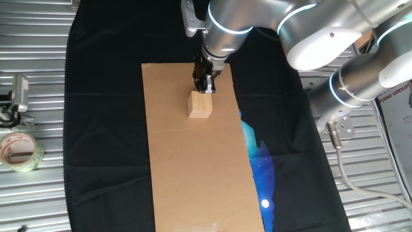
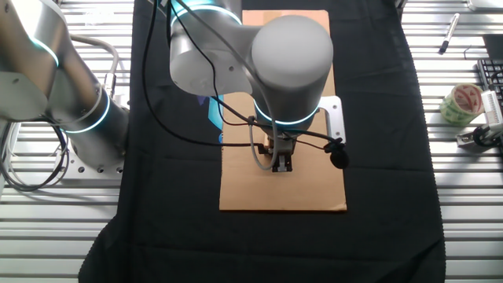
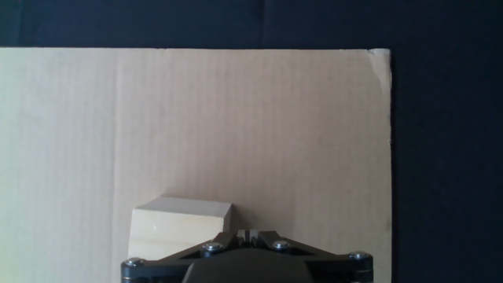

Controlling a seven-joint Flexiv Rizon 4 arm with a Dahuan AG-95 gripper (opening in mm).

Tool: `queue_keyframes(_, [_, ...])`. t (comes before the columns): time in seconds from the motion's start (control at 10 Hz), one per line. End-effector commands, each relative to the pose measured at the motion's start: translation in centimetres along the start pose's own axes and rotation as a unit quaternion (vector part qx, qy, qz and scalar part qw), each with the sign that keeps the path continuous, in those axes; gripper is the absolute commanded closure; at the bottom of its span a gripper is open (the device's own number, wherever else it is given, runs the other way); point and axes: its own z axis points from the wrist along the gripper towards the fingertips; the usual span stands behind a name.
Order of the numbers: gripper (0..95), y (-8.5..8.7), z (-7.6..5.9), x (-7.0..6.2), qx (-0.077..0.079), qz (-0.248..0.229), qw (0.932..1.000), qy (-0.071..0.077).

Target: Use the gripper to push the small block from left to right

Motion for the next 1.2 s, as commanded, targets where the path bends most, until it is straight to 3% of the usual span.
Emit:
queue_keyframes(0.1, [95.0, 0.06, 0.04, -0.01, 0.000, 0.000, 1.0000, 0.000])
queue_keyframes(1.2, [95.0, 0.93, 0.19, -0.37, 0.003, 0.010, 0.9999, 0.001])
